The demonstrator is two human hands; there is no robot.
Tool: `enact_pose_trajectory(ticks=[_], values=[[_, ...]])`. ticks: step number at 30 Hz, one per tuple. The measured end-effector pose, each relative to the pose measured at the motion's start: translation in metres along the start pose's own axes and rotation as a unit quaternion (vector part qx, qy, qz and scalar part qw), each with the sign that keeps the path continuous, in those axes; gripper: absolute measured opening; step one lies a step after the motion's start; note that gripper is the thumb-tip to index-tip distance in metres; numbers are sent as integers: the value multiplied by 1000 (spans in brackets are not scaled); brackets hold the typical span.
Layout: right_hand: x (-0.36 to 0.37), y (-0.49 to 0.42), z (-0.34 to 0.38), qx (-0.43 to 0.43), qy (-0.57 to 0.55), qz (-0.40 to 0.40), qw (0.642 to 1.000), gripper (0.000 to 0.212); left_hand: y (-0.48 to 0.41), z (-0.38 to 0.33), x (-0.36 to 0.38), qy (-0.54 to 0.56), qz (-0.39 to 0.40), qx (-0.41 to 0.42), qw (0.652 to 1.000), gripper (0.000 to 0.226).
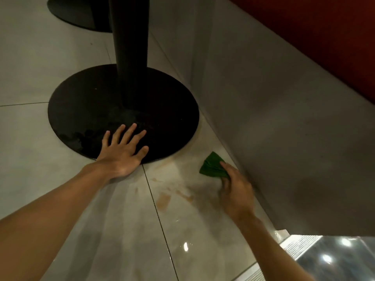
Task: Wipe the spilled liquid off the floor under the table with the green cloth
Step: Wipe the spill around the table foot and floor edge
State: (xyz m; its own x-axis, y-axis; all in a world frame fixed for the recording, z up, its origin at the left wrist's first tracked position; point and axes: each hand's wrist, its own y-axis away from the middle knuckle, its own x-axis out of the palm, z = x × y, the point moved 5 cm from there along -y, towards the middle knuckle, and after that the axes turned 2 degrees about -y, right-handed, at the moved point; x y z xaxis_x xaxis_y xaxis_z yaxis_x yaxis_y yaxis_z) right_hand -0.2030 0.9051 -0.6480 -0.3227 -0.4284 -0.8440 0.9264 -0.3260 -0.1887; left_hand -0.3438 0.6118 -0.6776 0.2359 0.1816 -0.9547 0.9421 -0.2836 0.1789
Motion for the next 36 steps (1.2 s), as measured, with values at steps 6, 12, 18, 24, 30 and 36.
enact_pose_trajectory(ticks=[6, 12, 18, 24, 30, 36], values=[[21, 82, 67, 34, 4, 8, 999, 47, 0, 1, 2, 1, -3, 1, 1000, 60], [41, 117, 124, -35, -32, 66, 997, 47, 1, 2, 1, 17, -7, 6, 1000, 58], [10, 86, 114, 37, -166, 81, 982, 36, 1, 3, 0, 23, -10, 14, 1000, 57], [-24, -6, 53, -31, -39, -42, 998, 42, 1, 1, 1, 15, -16, 10, 1000, 57], [2, 1, 3, 14, 28, -3, 1000, 34, 1, 0, 0, 15, -11, 9, 1000, 58], [15, 91, 63, 36, -25, -27, 999, 45, 2, 1, 1, 11, -12, 11, 1000, 60]])
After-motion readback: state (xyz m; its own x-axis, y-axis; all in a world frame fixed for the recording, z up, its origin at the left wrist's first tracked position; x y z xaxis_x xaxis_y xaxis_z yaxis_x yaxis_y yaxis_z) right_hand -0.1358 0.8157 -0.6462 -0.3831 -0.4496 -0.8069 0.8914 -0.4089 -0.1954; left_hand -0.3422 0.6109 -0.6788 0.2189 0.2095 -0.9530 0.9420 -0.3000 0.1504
